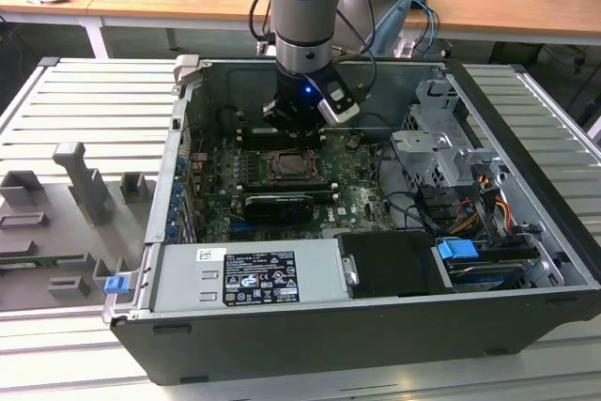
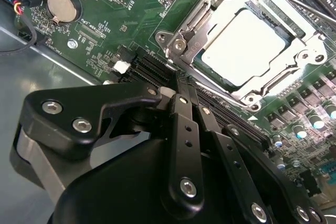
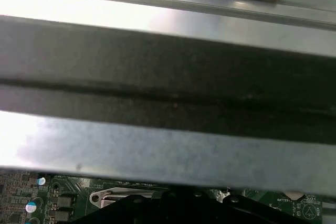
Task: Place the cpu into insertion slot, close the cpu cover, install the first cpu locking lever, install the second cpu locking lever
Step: 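Install the first cpu locking lever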
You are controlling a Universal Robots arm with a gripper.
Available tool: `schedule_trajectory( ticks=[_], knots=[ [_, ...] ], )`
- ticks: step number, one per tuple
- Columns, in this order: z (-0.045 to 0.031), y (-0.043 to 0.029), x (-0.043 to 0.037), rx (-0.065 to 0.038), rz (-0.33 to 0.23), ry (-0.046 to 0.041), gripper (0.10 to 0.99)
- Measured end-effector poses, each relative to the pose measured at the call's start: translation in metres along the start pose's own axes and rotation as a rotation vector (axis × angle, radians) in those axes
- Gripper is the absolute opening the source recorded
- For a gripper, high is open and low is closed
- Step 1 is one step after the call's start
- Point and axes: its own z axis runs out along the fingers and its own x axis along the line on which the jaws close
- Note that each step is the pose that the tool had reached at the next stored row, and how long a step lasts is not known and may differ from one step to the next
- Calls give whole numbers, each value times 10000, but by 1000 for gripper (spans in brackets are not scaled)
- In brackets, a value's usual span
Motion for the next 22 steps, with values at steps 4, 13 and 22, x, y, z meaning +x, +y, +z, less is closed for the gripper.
schedule_trajectory(
  ticks=[4,13,22],
  knots=[
    [21,-3,0,4,-1,2,106],
    [18,-1,-1,19,-2,-2,106],
    [26,-4,-3,110,-1,11,106]
  ],
)
